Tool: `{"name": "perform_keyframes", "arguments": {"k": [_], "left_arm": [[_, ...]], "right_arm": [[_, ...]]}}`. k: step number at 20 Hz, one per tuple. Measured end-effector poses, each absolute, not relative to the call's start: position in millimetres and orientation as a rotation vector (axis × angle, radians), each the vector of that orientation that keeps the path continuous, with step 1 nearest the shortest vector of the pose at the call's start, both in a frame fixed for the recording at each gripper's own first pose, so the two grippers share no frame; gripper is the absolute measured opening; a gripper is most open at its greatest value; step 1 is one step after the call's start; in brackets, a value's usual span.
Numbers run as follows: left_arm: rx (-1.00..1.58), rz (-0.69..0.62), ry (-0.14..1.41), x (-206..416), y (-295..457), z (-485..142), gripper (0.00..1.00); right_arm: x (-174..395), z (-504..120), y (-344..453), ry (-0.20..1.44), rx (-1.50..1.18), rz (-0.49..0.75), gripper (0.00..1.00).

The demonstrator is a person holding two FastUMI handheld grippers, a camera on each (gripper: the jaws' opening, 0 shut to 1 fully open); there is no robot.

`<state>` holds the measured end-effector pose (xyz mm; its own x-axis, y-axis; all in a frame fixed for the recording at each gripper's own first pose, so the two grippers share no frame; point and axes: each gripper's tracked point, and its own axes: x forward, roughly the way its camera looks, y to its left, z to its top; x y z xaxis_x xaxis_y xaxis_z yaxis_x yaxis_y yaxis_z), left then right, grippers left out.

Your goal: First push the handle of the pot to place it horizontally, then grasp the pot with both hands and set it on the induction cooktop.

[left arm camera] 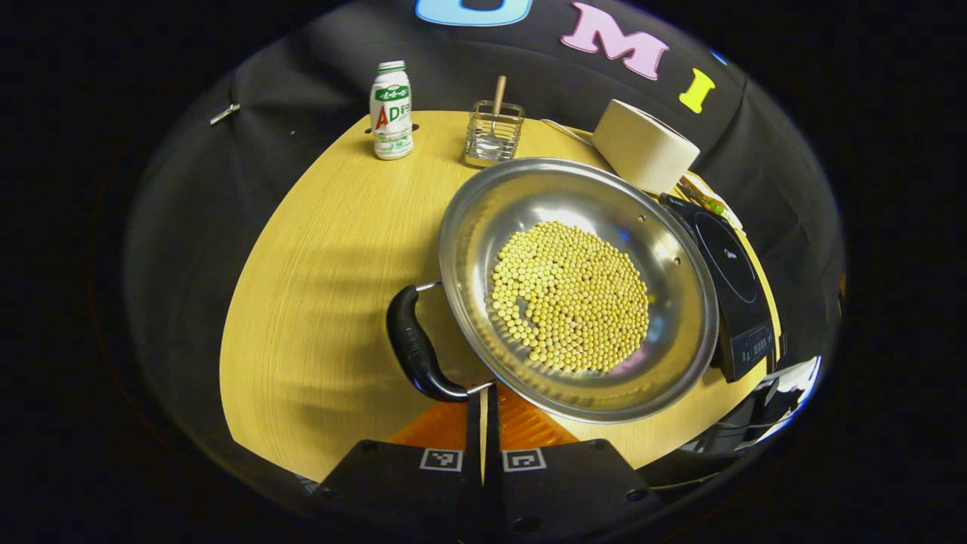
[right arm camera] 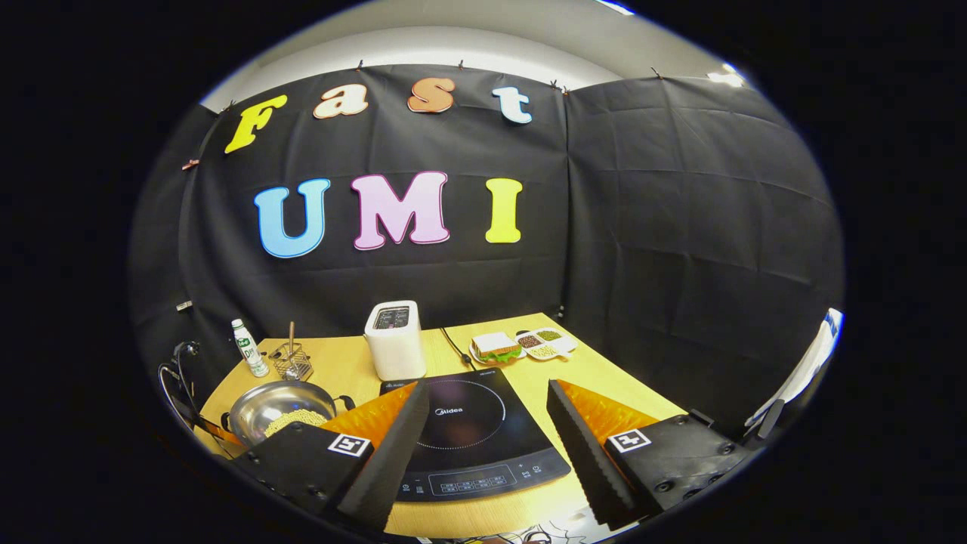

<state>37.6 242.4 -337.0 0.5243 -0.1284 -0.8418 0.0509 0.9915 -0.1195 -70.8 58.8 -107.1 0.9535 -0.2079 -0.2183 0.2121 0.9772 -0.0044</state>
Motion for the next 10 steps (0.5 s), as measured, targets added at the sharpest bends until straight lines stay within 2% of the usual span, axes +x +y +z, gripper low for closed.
{"name": "perform_keyframes", "arguments": {"k": [10], "left_arm": [[-0.117, -0.043, 1.015, 69.5, 267.6, -337.0, 0.03]], "right_arm": [[-73.5, -107.5, 54.7, 0.235, -0.005, -0.240, 0.98]]}}
